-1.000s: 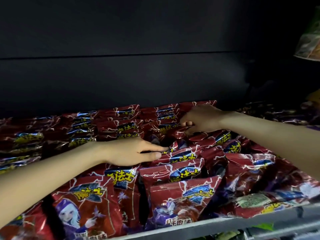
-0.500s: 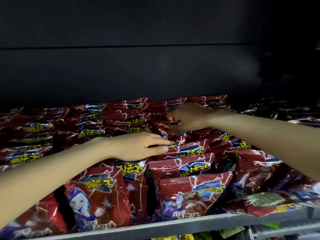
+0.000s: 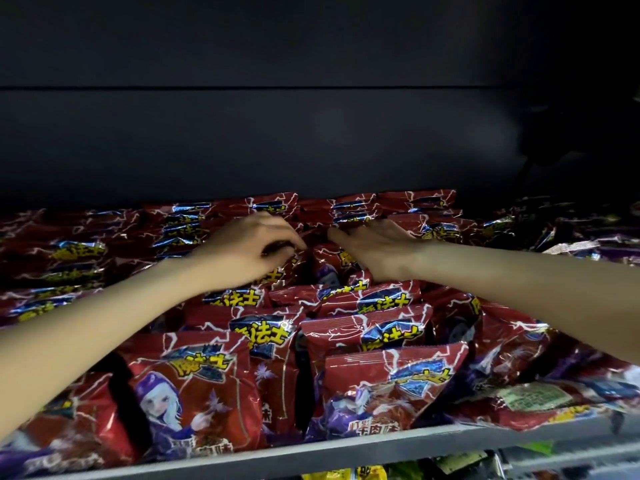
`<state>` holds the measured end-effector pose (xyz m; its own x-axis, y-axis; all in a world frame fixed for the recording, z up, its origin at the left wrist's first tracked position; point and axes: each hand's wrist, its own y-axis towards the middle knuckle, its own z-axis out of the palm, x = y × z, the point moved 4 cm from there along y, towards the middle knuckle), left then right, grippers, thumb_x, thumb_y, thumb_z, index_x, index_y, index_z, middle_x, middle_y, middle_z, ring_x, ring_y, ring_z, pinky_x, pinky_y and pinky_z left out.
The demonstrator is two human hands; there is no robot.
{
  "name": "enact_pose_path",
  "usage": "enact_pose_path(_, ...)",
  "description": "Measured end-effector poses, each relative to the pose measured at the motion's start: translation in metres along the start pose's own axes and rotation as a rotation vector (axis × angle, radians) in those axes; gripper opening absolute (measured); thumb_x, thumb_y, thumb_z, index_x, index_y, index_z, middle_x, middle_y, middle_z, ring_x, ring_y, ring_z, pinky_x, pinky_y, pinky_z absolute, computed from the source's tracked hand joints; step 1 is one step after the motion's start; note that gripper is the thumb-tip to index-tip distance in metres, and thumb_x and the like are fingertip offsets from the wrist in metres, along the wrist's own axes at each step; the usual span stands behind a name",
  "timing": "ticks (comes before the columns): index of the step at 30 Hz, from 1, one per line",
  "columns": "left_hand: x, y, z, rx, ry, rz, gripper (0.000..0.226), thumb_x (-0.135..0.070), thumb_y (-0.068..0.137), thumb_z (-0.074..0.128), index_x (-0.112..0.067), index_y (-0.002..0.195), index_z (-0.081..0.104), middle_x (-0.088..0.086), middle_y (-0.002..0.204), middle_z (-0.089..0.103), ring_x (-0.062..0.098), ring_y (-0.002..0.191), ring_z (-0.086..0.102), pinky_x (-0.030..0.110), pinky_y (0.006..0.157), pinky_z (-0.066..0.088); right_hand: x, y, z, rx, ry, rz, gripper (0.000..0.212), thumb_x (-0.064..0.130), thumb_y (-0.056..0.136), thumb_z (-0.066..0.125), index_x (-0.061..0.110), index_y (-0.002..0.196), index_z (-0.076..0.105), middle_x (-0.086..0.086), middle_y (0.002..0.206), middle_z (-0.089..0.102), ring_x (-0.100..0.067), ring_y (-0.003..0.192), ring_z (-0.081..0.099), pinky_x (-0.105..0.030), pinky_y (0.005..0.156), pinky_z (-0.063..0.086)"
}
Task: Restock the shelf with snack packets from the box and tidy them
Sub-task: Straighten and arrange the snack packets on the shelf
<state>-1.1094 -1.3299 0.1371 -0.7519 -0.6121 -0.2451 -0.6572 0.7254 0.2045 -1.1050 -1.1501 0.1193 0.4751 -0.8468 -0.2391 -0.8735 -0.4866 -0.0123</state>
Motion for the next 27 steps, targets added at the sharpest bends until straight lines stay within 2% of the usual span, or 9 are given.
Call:
enact_pose_path(2,0.016,0.001,-0.006,-0.048,0.059,-0.049,0.023,-0.029,0.091,0.057,-0.029,0.113,0.063,-0.013,0.117,0.058,0.008,0.113,0.050,0.031,0.100,0.039,0.005,-0.005,0.001,-0.009,-0.038,0.013,0.069,0.008,0.083,0.063,0.010,0.143,0.028,-0.009,0.100,0.061,-0.029,0.085,0.060,-0.035,0.072,0.042)
enact_pose_path(4,0.024,0.000,-0.008,-0.014,0.114,-0.068,0.026,-0.033,0.089,0.061,-0.029,0.114,0.063,-0.012,0.117,0.059,0.009,0.111,0.053,0.031,0.096,0.042,0.009,-0.009,-0.005,0.006,-0.107,0.069,0.080,0.000,0.081,0.062,0.015,0.146,0.017,-0.005,0.102,0.060,-0.025,0.086,0.060,-0.030,0.072,0.035)
enact_pose_path(7,0.029,0.000,-0.004,0.057,0.138,-0.093,0.030,-0.038,0.086,0.064,-0.030,0.115,0.063,-0.013,0.114,0.061,0.007,0.102,0.057,0.034,0.089,0.048,0.016,-0.012,-0.010,0.000,-0.154,0.064,0.081,-0.002,0.082,0.060,0.015,0.146,0.014,-0.003,0.105,0.059,-0.024,0.089,0.061,-0.030,0.069,0.035)
enact_pose_path(12,0.029,0.005,-0.001,0.070,0.093,-0.118,0.032,-0.035,0.083,0.070,-0.029,0.114,0.065,-0.013,0.103,0.068,0.003,0.091,0.062,0.031,0.083,0.052,0.014,-0.007,-0.009,0.033,-0.200,0.050,0.080,-0.002,0.083,0.057,0.014,0.148,0.013,0.002,0.082,0.052,-0.019,0.069,0.054,-0.030,0.062,0.038)
enact_pose_path(15,0.032,0.008,0.000,0.076,0.078,-0.125,0.032,-0.029,0.082,0.071,-0.027,0.114,0.066,-0.012,0.099,0.069,0.000,0.087,0.061,0.023,0.080,0.051,-0.002,-0.005,-0.008,0.063,0.004,0.078,0.069,0.000,0.084,0.059,0.019,0.143,0.027,0.005,0.076,0.050,-0.011,0.063,0.049,-0.028,0.064,0.038)
enact_pose_path(17,0.034,0.008,0.000,0.074,0.085,-0.120,0.029,-0.026,0.083,0.071,-0.026,0.112,0.067,-0.011,0.096,0.068,0.000,0.084,0.060,0.022,0.077,0.051,-0.013,-0.005,-0.008,0.059,0.204,0.088,0.057,0.028,0.084,0.069,0.024,0.133,0.041,0.004,0.097,0.061,-0.013,0.084,0.059,-0.026,0.072,0.037)
enact_pose_path(19,0.036,0.006,0.000,0.065,0.077,-0.115,0.028,-0.025,0.083,0.070,-0.025,0.111,0.067,-0.010,0.095,0.068,0.000,0.083,0.059,0.025,0.077,0.052,-0.017,-0.003,-0.007,0.041,0.228,0.064,0.059,0.047,0.079,0.071,0.026,0.128,0.046,0.003,0.115,0.062,-0.016,0.103,0.059,-0.027,0.077,0.037)
enact_pose_path(24,0.035,0.006,-0.003,0.070,0.072,-0.123,0.030,-0.027,0.082,0.071,-0.027,0.112,0.066,-0.015,0.097,0.065,-0.001,0.084,0.059,0.025,0.076,0.052,-0.016,0.003,-0.006,0.002,0.148,0.016,0.060,0.048,0.080,0.070,0.025,0.130,0.047,0.002,0.117,0.062,-0.016,0.102,0.058,-0.029,0.079,0.041)
enact_pose_path(27,0.026,0.012,-0.014,0.078,0.085,-0.112,0.029,-0.027,0.083,0.070,-0.030,0.112,0.066,-0.020,0.099,0.061,-0.003,0.084,0.059,0.025,0.076,0.051,-0.026,-0.003,-0.017,-0.022,0.376,0.008,0.050,0.041,0.075,0.076,0.023,0.118,0.059,0.008,0.107,0.065,-0.004,0.086,0.058,-0.026,0.076,0.046)
